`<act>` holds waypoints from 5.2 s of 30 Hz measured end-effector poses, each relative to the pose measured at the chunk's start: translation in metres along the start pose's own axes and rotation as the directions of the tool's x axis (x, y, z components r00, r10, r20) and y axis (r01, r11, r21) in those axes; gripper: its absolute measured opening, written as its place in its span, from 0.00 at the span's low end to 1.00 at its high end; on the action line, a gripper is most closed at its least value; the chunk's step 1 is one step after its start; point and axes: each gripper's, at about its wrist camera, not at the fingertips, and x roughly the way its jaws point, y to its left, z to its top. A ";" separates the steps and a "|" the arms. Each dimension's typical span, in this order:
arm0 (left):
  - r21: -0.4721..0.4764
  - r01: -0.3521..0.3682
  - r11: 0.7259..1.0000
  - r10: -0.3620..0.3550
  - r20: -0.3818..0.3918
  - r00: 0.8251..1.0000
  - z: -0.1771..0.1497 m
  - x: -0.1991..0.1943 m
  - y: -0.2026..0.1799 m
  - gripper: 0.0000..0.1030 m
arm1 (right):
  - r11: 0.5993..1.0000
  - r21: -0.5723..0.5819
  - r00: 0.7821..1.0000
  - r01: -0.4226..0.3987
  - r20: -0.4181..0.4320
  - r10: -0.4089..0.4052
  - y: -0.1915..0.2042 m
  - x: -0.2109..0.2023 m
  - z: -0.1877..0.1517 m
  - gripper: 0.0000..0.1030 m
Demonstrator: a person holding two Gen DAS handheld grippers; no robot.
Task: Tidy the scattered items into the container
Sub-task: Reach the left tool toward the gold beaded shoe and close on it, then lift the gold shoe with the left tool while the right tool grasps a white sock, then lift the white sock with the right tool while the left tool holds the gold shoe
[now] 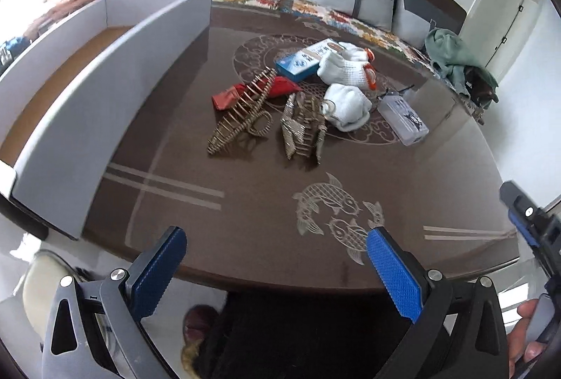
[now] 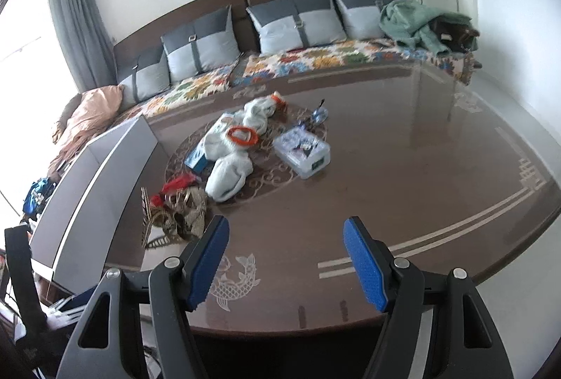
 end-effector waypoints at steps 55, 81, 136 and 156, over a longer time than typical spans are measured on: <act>0.077 0.163 0.984 -0.160 -0.048 0.986 0.046 0.074 0.035 0.23 | 0.994 0.010 0.980 -0.105 -0.170 0.105 -0.017 0.076 -0.041 0.67; 0.040 0.149 0.988 -0.148 -0.023 0.989 0.033 0.066 0.031 0.23 | 0.899 0.375 0.874 -0.224 -0.330 0.356 0.019 0.229 0.066 0.67; 0.179 0.073 0.981 -0.067 -0.038 0.997 0.033 0.066 0.009 0.52 | 0.978 0.034 0.919 -0.204 -0.337 0.204 -0.005 0.122 -0.013 0.49; 0.066 0.167 0.984 -0.165 -0.032 0.986 0.028 0.058 0.019 0.26 | 0.976 -0.005 0.941 -0.217 -0.268 0.208 -0.012 0.098 -0.019 0.50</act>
